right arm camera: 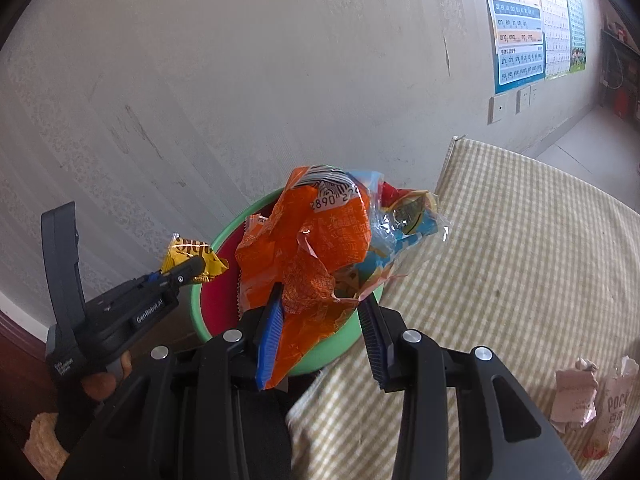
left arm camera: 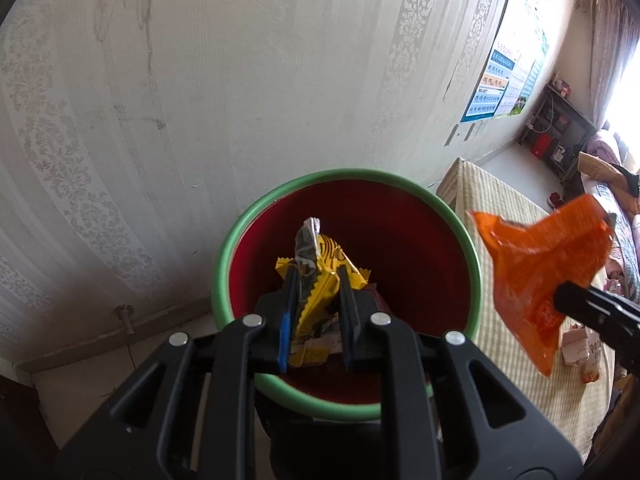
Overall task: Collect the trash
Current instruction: 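Carry both items over the red bin and open both tools to drop them, then grasp the white Pocky packet with the right tool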
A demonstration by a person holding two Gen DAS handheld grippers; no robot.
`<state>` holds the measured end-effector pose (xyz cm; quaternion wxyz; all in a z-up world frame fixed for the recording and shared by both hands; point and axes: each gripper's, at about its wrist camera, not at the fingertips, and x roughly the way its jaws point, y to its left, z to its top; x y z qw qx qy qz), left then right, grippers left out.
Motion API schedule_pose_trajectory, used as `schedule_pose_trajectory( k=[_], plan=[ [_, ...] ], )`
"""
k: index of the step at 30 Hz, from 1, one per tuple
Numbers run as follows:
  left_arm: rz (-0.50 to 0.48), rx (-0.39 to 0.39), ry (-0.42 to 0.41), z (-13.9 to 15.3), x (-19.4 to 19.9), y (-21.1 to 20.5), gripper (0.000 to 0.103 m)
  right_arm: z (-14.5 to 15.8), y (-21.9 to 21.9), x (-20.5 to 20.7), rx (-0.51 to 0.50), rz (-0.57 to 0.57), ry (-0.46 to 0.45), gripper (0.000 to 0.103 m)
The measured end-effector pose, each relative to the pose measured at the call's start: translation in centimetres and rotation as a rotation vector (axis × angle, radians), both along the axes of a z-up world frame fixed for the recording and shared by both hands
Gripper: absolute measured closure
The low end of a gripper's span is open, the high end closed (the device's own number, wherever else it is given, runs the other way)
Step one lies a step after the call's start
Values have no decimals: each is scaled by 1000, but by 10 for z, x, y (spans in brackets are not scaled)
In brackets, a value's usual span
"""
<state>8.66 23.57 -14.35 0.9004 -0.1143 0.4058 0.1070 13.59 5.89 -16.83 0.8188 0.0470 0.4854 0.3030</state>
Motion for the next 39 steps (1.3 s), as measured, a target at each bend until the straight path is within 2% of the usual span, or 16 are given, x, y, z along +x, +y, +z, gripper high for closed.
schedule_pose_trajectory(
  k=[6, 12, 13, 16, 17, 18, 21, 24, 28, 30, 35, 36, 39],
  plan=[
    [-7, 4, 9, -6, 13, 2, 85, -2, 18, 17, -6, 19, -8, 66],
    [13, 18, 31, -11, 19, 4, 84, -7, 34, 16, -44, 53, -21, 64],
    [22, 22, 30, -11, 19, 5, 82, -7, 34, 15, -50, 53, -27, 64],
    [49, 29, 26, -11, 17, 5, 65, -7, 30, 10, -42, 40, -34, 57],
    [58, 35, 27, -11, 17, 5, 54, -6, 27, 9, -32, 33, -35, 48],
    [64, 40, 25, -11, 15, 5, 49, -5, 23, 9, -25, 25, -36, 44],
    [66, 48, 19, -7, 11, 2, 42, -2, 8, 5, -12, 10, -40, 43],
    [55, 65, 10, -2, 6, -6, 33, 1, -19, -4, -17, -24, -46, 43],
    [37, 102, 12, 3, 4, -20, 32, 1, -76, -17, -44, -112, -41, 42],
    [27, 116, 8, 7, 4, -30, 32, 0, -110, -23, -76, -172, -55, 38],
    [-16, 133, -4, 17, 3, -59, 30, -11, -204, -37, -252, -365, -92, 35],
    [-29, 133, -4, 18, 3, -66, 30, -17, -222, -37, -287, -404, -75, 35],
    [-84, 132, 3, 18, 3, -95, 30, -41, -257, -36, -309, -444, 25, 35]
  ],
)
